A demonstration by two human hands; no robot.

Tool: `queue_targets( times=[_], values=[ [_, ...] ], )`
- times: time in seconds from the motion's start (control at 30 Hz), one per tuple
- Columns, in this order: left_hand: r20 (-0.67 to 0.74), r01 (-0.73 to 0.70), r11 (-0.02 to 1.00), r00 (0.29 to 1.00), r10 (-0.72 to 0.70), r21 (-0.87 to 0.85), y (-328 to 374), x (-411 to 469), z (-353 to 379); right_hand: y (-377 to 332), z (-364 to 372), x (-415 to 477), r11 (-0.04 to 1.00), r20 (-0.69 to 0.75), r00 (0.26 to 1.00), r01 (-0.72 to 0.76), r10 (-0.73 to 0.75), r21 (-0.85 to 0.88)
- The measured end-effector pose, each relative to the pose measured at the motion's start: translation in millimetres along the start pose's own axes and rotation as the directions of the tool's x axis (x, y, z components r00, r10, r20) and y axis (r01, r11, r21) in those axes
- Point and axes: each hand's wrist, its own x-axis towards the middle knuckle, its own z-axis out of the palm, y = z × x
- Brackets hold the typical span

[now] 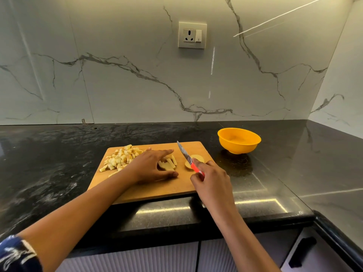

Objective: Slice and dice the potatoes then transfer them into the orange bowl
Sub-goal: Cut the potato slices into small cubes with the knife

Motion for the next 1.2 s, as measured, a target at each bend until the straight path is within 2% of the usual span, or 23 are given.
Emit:
queue_targets(
  times=[0.37, 0.5, 0.6, 0.73, 0.97, 1.2],
  values=[
    [0.06, -0.045, 0.998, 0.997, 0.048, -0.054, -6.0, 8.6, -5.7, 1.6, -0.8, -2.8, 0.999, 0.001, 1.0, -0.007, 0.007, 0.032],
    [0.119, -0.165, 0.983, 0.981, 0.155, 0.081, -10.7, 15.0, -9.7, 1.8, -2.2, -5.0, 0.999, -0.006, 1.0, -0.001, 0.001, 0.054],
    [0.12, -0.184, 0.965, 0.979, 0.164, 0.186, -17.0, 14.9, -9.3, 1.7, -2.7, -6.1, 0.999, -0.009, 1.0, 0.006, -0.006, 0.053],
    [0.106, -0.189, 0.957, 0.98, 0.169, 0.222, -25.1, 7.0, -8.8, 2.0, -2.1, -6.2, 0.998, -0.017, 1.0, 0.009, -0.008, 0.056],
    [0.184, -0.23, 0.918, 0.967, 0.177, 0.323, -22.9, 9.2, -6.6, 1.2, -2.3, -7.3, 0.998, -0.018, 1.0, 0.011, -0.01, 0.059],
    [0.129, -0.23, 0.924, 0.971, 0.199, 0.307, -15.4, 15.5, -21.1, 0.5, -4.4, -8.6, 0.998, -0.009, 1.0, 0.01, -0.009, 0.066]
  ],
)
